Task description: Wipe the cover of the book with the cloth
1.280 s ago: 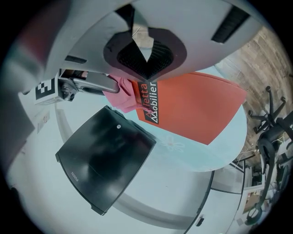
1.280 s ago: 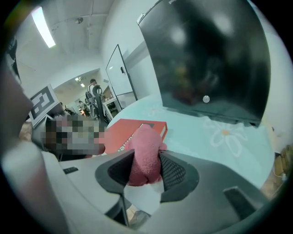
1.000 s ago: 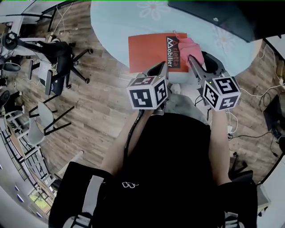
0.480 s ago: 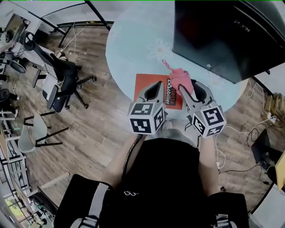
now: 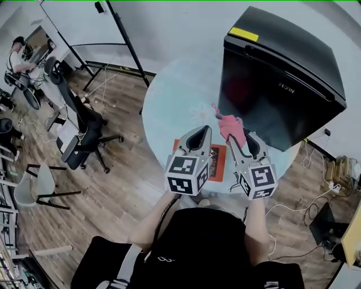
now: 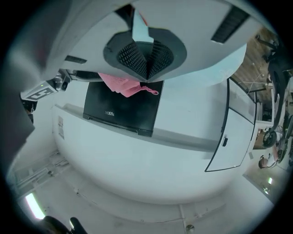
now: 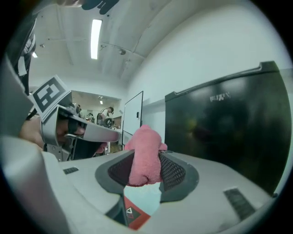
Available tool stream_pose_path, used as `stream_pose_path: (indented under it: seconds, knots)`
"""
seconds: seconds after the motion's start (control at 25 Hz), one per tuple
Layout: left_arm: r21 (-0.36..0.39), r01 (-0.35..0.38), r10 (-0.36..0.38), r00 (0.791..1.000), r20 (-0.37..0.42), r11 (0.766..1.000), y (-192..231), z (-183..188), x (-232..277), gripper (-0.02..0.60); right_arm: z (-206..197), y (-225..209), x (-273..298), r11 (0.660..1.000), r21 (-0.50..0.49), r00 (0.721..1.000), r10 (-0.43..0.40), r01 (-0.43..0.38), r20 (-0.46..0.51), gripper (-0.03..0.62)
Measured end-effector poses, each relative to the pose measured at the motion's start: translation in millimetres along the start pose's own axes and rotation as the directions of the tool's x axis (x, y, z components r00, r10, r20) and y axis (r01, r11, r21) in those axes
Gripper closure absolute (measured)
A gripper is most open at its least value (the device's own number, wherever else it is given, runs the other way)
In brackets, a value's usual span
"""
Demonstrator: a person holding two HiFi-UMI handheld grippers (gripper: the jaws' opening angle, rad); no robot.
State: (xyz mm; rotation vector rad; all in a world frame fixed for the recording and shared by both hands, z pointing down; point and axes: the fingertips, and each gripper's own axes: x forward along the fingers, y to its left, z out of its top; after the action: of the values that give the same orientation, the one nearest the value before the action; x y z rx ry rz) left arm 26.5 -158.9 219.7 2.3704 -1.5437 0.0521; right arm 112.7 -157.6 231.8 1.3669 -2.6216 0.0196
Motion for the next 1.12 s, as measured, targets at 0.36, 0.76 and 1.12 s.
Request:
stream_pose_path:
  seconds: [0.36,0.76,1.12]
  knots:
    - [0.096,0.05,-0.065,0.984,0.166,0.994,-38.0,72.0,-4.5,0.571,79.7,-8.9,-22.4,0.997,-0.048,0.987,-0.053,0.061,0.153,0.436]
    - [0.026,0.017,-0.02,0.993,0.112,1.0,-27.5,51.7,-7.8,0.571,67.8,-11.6,-39.3,0.994,0.006,0.983,-0.113,0.114,0.145,0.439]
    - [0.041,0.063,-0.067,0.991,0.118,0.997,-40.6,52.8,-3.6,0.571,69.4,-20.7,-44.9,0.989,0.027,0.976,-0.145,0.143,0.162,0.437]
